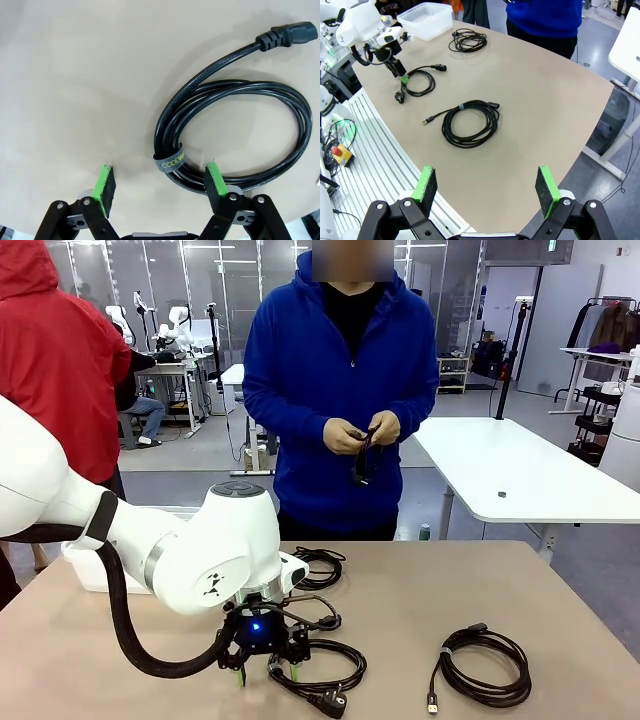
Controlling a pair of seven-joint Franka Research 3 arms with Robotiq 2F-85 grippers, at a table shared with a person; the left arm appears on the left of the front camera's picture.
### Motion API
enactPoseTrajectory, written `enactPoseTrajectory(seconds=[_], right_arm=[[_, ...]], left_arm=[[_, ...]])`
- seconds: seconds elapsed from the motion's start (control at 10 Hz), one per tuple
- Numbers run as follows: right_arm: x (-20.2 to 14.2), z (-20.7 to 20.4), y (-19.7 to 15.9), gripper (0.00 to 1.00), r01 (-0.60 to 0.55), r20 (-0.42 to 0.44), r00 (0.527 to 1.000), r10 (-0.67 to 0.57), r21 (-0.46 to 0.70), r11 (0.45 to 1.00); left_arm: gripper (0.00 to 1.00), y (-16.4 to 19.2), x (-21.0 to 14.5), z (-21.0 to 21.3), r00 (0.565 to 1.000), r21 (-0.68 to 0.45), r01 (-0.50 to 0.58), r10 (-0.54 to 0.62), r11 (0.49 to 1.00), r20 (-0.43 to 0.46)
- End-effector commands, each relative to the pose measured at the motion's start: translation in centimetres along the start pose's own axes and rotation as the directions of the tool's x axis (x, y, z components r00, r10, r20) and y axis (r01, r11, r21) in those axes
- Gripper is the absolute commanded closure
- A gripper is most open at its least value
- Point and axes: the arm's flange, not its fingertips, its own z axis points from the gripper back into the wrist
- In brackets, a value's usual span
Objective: Organize and store the cables.
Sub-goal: Place the Power Cable into the Organizing box.
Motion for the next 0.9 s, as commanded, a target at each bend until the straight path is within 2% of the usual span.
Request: enactPoseTrajectory(seconds=[0.0, 0.4, 0.8], right_arm=[[0.0, 0.0, -0.1, 0.0, -0.015, 0.009, 1.0, 0.015, 0.003, 1.0], [0.0, 0.0, -0.1, 0.0, -0.015, 0.009, 1.0, 0.015, 0.003, 1.0], [0.0, 0.0, -0.1, 0.0, -0.015, 0.009, 1.0, 0.015, 0.003, 1.0]], left_arm=[[0.18, -0.9, 0.6, 0.0, 1.0, 0.043, -0.011, 0.011, 0.999, -0.001], [0.37, -0.9, 0.9, -0.1, 0.999, 0.041, -0.039, 0.038, 0.998, 0.031], [0.58, -1.3, 2.4, -1.6, 0.991, -0.024, -0.116, 0.117, 0.993, 0.071]])
